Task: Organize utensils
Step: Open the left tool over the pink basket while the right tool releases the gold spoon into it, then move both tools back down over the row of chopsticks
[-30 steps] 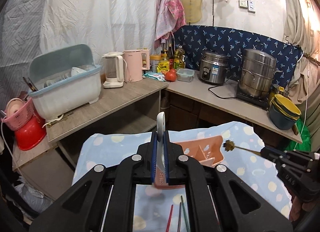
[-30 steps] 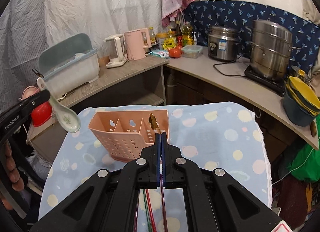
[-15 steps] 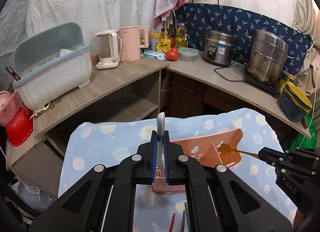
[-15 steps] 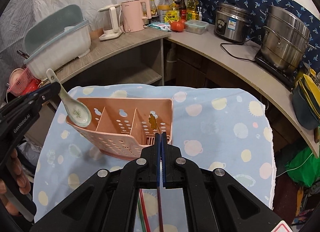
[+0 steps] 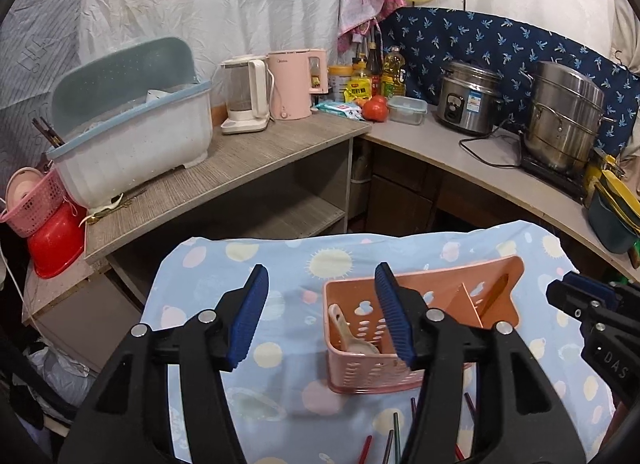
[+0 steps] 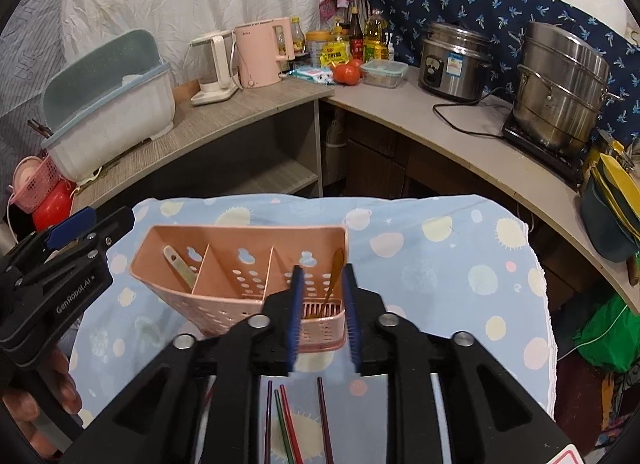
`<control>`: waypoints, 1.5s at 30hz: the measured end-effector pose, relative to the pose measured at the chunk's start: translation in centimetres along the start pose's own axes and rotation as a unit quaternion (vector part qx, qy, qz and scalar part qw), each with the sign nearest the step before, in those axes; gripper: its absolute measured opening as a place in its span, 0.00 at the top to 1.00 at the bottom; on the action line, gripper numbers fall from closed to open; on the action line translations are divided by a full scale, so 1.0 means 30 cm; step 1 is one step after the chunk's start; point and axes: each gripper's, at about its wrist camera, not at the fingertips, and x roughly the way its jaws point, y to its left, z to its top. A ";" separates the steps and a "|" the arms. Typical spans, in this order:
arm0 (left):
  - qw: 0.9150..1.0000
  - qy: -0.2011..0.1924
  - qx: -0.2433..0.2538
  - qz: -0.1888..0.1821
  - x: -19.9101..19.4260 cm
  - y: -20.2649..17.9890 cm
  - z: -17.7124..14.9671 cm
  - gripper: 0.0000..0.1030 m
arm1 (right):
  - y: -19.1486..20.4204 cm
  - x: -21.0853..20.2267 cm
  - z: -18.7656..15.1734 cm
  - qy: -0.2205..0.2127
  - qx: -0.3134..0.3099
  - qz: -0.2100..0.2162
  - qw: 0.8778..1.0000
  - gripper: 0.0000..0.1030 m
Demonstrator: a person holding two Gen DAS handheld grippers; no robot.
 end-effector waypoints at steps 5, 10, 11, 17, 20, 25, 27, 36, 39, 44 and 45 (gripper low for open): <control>1.000 -0.001 -0.004 -0.001 -0.035 0.016 -0.015 0.48 | -0.001 -0.045 -0.020 -0.011 0.006 0.007 1.000 0.72; 1.000 0.002 -0.004 0.000 -0.090 0.033 -0.062 0.48 | -0.012 -0.100 -0.077 -0.018 0.012 0.007 1.000 0.69; 1.000 0.002 -0.002 -0.001 -0.102 0.033 -0.074 0.48 | -0.012 -0.112 -0.090 -0.020 0.012 0.005 1.000 0.69; 1.000 0.014 0.006 -0.001 -0.180 0.027 -0.175 0.48 | -0.007 -0.195 -0.205 -0.027 0.007 -0.002 1.000 0.68; 1.000 0.022 0.006 -0.006 -0.215 0.023 -0.230 0.47 | -0.008 -0.238 -0.274 -0.029 0.007 -0.008 1.000 0.66; 0.999 0.033 0.003 -0.011 -0.274 0.017 -0.314 0.47 | -0.018 -0.294 -0.373 -0.027 0.014 -0.010 0.999 0.66; 0.999 0.039 0.001 -0.015 -0.296 0.016 -0.349 0.48 | -0.022 -0.315 -0.416 -0.025 0.016 -0.012 0.999 0.66; 0.997 0.076 -0.021 -0.009 -0.358 0.054 -0.560 0.47 | -0.070 -0.322 -0.624 0.009 0.041 -0.027 0.999 0.65; 0.996 0.092 -0.024 0.000 -0.363 0.068 -0.634 0.47 | -0.085 -0.301 -0.703 0.025 0.047 -0.039 0.998 0.65; 0.992 0.121 -0.036 0.010 -0.352 0.099 -0.756 0.47 | -0.094 -0.262 -0.819 0.047 0.050 -0.052 0.996 0.65; 0.991 0.128 -0.040 0.010 -0.348 0.105 -0.780 0.47 | -0.097 -0.254 -0.839 0.051 0.052 -0.055 0.996 0.65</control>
